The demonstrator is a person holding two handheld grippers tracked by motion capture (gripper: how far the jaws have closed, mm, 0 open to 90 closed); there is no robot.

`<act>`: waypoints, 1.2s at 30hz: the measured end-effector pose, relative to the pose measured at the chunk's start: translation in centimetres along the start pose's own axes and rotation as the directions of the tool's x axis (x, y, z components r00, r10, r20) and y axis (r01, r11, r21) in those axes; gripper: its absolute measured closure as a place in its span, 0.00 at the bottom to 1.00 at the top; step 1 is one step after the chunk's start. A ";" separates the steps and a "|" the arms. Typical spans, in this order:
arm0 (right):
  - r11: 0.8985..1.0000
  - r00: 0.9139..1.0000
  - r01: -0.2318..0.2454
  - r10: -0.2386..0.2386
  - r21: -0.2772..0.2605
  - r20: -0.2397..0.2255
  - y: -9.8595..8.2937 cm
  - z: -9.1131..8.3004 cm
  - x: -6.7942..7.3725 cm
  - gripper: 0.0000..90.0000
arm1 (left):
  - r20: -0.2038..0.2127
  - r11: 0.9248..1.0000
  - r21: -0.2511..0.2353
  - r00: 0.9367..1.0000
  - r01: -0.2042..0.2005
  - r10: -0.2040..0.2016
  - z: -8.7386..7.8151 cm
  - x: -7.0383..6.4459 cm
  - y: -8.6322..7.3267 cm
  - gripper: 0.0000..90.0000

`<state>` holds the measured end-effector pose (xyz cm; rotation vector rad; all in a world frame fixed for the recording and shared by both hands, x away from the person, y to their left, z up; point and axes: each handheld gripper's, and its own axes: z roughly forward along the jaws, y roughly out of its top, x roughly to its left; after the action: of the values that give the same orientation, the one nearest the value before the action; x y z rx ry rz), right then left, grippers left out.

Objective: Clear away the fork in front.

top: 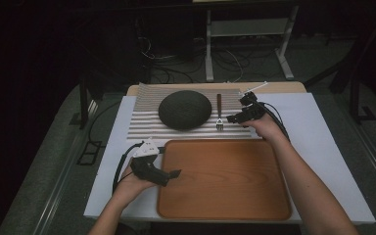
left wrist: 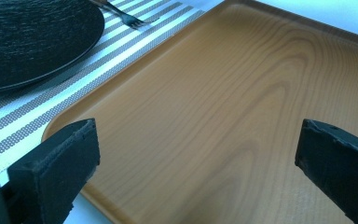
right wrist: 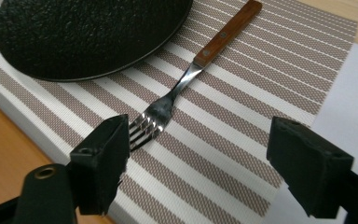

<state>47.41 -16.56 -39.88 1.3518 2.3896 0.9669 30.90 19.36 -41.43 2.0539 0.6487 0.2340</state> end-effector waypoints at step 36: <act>0.954 0.992 -0.123 0.116 0.274 0.040 7.1 7.7 -0.5 0.63 | 0.011 1.000 0.003 1.000 -0.002 0.002 0.2 0.0 0.0 0.00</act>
<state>56.28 -11.17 -41.20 1.6097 2.5218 0.6564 31.00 19.22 -41.52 2.0577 0.6401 0.2226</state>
